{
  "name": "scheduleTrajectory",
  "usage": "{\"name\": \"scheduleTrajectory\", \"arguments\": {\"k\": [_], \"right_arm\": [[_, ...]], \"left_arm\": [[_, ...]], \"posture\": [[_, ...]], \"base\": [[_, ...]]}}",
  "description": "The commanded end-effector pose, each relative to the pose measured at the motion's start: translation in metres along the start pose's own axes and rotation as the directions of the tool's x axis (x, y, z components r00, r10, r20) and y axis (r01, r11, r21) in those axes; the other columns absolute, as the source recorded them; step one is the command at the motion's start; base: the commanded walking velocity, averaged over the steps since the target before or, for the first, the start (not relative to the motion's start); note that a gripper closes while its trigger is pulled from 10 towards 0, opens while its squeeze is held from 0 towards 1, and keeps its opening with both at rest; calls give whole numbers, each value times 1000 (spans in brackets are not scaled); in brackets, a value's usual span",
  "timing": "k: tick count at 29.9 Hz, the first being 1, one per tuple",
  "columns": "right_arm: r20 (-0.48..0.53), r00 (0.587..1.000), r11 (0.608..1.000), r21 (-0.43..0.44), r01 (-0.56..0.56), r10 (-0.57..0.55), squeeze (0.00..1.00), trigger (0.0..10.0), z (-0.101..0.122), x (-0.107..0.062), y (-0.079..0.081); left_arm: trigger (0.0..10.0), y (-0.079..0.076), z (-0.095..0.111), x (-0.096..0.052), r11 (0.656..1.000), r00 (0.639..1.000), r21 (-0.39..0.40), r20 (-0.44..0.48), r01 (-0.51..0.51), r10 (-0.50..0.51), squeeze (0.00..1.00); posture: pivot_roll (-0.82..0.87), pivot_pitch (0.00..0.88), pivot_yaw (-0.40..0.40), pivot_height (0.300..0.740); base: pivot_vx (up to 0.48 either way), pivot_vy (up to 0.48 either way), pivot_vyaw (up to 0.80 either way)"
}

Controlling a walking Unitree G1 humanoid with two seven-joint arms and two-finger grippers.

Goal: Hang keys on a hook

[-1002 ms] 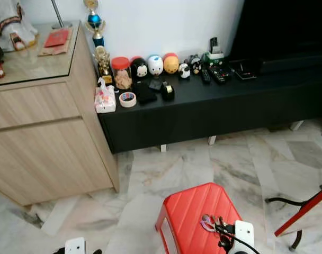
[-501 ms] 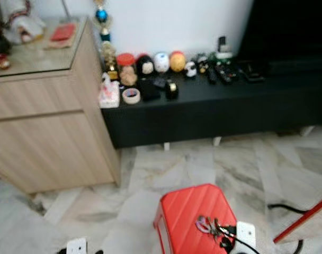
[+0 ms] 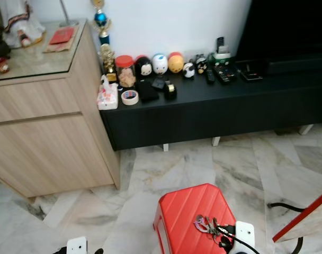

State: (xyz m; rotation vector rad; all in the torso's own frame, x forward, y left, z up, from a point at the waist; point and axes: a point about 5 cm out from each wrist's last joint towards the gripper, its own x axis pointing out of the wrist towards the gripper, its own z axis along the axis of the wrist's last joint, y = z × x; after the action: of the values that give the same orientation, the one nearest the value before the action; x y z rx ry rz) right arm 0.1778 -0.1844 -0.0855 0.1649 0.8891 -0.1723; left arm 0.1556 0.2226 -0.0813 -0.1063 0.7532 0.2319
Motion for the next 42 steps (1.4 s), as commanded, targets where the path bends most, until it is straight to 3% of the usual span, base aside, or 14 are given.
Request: {"name": "scheduleTrajectory", "arguments": {"k": [1, 42], "right_arm": [[-1, 1000, 1000, -1, -11, 11, 0, 10000, 0, 0, 4], [3, 1000, 1000, -6, -11, 11, 0, 10000, 0, 0, 3]], "left_arm": [[10000, 6, -5, -3, 1000, 1000, 11, -21, -16, 17, 0], [10000, 4, -6, -2, 1000, 999, 24, -29, -17, 18, 0]], "posture": [[94, 44, -5, 740], [92, 35, -11, 740]], "base": [[0, 0, 0], [0, -118, 0]]}}
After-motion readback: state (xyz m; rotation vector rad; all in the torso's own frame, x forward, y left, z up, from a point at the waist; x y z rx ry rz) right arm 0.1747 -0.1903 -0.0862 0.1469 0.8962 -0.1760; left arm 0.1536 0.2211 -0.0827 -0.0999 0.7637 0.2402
